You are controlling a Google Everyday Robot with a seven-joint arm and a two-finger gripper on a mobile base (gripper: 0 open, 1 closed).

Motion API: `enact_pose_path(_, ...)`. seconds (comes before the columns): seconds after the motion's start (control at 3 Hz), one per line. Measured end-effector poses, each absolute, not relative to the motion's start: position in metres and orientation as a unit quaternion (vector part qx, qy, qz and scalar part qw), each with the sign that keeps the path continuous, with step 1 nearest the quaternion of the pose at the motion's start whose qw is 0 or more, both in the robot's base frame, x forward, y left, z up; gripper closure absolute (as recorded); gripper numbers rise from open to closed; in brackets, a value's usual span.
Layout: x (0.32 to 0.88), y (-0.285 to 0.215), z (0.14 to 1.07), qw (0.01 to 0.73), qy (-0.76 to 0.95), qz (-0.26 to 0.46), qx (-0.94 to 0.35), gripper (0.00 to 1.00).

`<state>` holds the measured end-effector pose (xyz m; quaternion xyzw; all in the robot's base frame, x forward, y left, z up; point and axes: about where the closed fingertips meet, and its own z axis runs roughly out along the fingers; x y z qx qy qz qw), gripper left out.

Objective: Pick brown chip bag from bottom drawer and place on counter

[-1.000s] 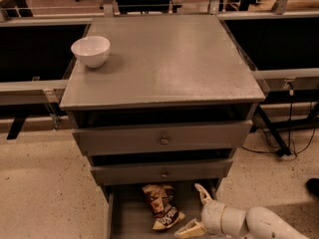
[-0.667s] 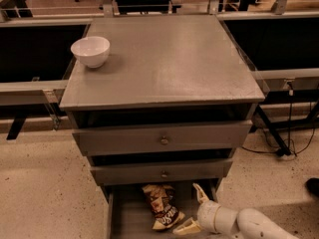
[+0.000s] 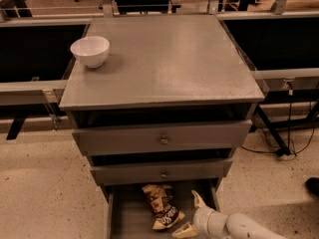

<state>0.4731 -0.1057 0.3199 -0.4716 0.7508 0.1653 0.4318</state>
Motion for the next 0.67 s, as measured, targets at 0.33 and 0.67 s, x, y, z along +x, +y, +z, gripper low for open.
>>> enact_pose_path(0.33, 0.473, -0.106, 0.32, 0.432, 0.751, 0.165, -0.472, 0.0)
enact_pose_path(0.67, 0.491, -0.087, 0.28, 0.406, 0.762, 0.203, -0.461, 0.0)
